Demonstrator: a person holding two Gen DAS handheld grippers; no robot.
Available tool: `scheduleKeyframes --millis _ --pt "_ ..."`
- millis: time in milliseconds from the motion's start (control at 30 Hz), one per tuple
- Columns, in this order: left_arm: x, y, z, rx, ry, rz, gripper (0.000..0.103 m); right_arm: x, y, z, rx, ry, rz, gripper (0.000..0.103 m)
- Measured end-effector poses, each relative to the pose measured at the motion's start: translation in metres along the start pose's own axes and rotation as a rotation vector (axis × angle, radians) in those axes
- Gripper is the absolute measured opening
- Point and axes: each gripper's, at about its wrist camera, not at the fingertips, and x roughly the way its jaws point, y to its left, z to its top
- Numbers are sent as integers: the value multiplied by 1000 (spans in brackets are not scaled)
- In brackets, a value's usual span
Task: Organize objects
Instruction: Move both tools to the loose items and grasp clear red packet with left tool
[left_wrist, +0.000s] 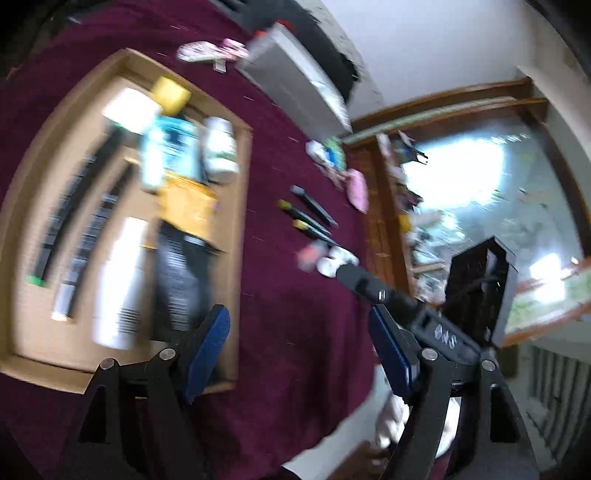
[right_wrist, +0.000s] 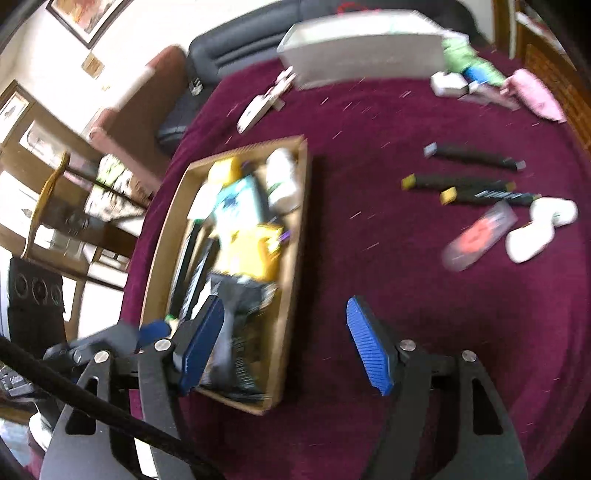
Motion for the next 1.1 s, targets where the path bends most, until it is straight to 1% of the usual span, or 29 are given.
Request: scheduleKeyframes --millis 33,67,100,167,200,233,267,300,333,367,400,433,467,533,600,700,767,833,867,900,1000,1067,1100 --pt "5 -6 -1 10 9 -23 72 -18 -18 5 -2 -23 -10 69" --pt "10 -12 -2 19 20 -61 72 -32 -25 8 -5 -66 -30 69" --pt "18 -20 -3 23 31 -117 72 -49 -31 9 -8 -127 -62 69" --pt "28 -30 -3 18 44 -184 72 -83 -43 11 -16 -260 -133 71" --pt "35 -36 -3 14 56 -214 72 -97 -51 9 -11 -308 -160 82" --pt "43 -43 -2 13 70 -230 72 -111 -59 9 7 -369 -191 88" --pt "49 -49 -1 17 78 -225 72 -123 -71 6 41 -431 -209 96" --pt "58 -56 1 26 85 -205 72 -129 -83 6 80 -455 -212 103" --pt "67 -64 3 45 91 -177 72 -132 -99 6 128 -447 -200 103" --pt "73 -71 3 65 97 -150 72 -128 -117 6 180 -398 -169 103" --pt "85 -80 6 94 106 -91 72 -123 -136 5 231 -349 -144 103" --pt "92 -86 7 117 107 -47 72 -120 -147 3 260 -328 -138 103" --pt "101 -92 8 153 103 11 72 -117 -161 -1 290 -312 -138 103" --pt "125 -107 11 252 91 171 72 -114 -182 -9 329 -290 -145 103" --pt "155 -117 13 335 99 299 71 -112 -202 -17 365 -264 -134 103" --pt "191 -122 14 406 103 406 71 -108 -228 -26 401 -229 -128 103" --pt "216 -121 15 445 111 447 71 -109 -244 -31 422 -209 -113 103" --pt "232 -118 17 475 119 503 71 -109 -257 -37 441 -199 -109 103" --pt "239 -118 15 492 125 519 71 -110 -264 -40 450 -194 -112 103" --pt "247 -119 16 517 130 538 71 -110 -271 -42 455 -186 -114 103" --pt "274 -120 16 604 144 629 71 -111 -286 -47 472 -167 -108 103" --pt "292 -120 15 656 171 674 69 -111 -293 -49 483 -157 -108 103" --pt "298 -121 14 676 180 689 64 -111 -296 -50 487 -155 -109 103"
